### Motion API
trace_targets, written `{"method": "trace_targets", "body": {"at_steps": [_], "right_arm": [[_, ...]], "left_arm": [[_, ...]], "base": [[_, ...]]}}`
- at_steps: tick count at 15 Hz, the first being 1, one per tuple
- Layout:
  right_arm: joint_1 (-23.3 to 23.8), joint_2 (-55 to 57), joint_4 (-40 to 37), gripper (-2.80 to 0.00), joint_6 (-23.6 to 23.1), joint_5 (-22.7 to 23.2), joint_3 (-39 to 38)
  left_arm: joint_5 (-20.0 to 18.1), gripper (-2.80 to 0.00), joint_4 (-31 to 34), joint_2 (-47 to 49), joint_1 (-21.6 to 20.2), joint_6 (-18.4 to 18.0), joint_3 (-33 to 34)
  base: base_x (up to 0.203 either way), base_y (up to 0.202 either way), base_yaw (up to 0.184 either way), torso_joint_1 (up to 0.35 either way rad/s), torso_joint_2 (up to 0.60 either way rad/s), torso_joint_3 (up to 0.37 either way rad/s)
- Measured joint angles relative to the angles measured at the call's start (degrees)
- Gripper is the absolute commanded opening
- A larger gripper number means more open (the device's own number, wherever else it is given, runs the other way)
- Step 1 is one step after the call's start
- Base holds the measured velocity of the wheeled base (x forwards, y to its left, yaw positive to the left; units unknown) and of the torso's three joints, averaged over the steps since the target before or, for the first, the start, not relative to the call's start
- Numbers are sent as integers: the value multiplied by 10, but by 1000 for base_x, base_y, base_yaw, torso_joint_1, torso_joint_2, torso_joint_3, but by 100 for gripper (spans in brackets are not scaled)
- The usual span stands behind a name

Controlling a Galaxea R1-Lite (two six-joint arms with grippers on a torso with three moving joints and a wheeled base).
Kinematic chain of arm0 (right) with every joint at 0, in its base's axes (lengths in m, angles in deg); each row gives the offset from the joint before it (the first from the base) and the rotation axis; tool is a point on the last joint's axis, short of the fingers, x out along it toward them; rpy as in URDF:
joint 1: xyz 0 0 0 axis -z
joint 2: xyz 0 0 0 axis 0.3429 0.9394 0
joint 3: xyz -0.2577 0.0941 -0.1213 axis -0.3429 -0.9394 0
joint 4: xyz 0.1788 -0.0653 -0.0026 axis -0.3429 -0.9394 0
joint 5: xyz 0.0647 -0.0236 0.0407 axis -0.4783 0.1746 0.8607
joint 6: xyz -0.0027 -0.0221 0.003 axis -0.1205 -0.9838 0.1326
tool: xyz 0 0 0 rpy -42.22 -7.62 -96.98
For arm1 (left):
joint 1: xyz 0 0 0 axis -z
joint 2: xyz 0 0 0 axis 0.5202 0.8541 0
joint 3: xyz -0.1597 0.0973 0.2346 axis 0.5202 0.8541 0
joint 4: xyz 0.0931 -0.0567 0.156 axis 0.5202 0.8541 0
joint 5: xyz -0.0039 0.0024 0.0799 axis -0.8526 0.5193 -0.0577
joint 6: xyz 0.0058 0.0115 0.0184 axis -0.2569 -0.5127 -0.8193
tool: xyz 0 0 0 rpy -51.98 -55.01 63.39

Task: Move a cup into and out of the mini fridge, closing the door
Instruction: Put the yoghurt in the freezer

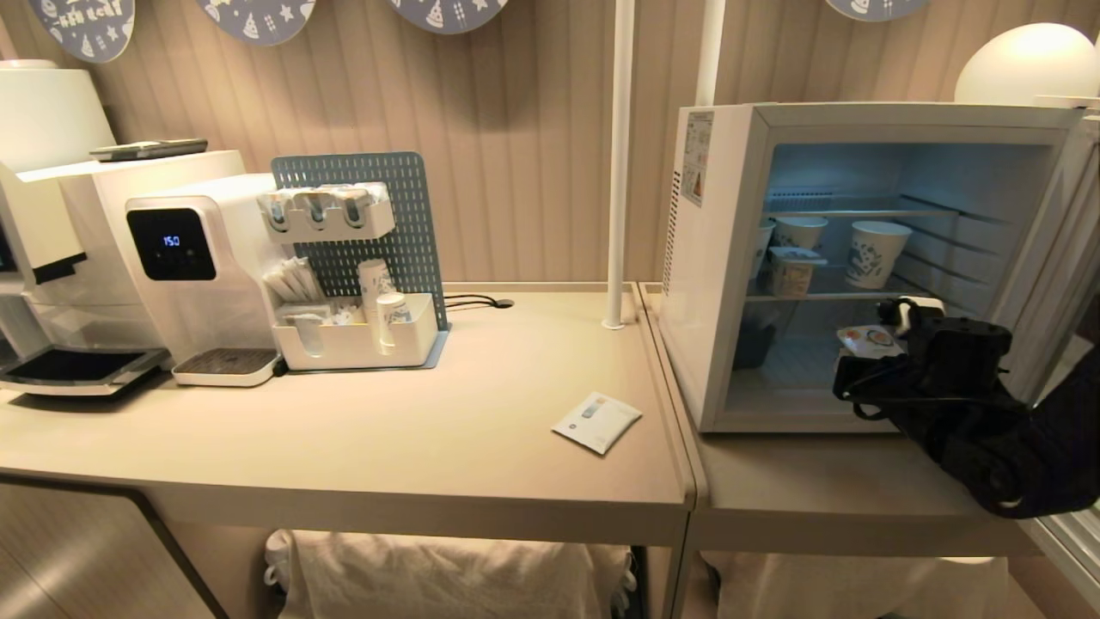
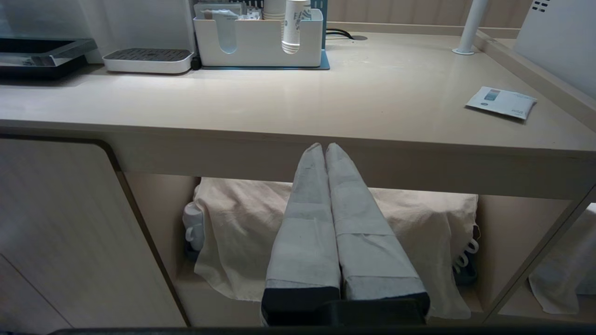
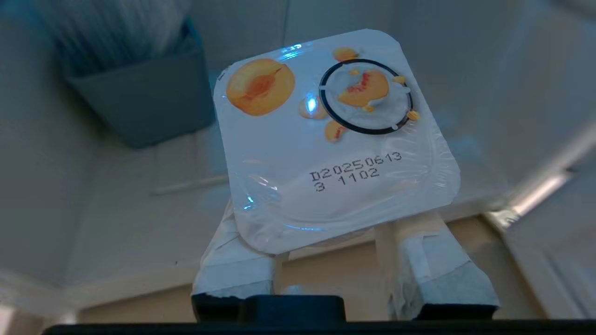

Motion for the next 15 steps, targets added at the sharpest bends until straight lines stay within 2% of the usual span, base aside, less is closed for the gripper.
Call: {"method": "trace_targets", "body": {"at_steps": [6,15], "right_arm": [[1,90,-36,-280,0,-1,94],[-1,167,-100,-280,-2,-1,210]], "left_arm": [[0,-280,0,0,0,0,0],[0,-280,0,0,0,0,0]], "base": [[0,0,0,0,0,0],[0,0,0,0,0,0]]}}
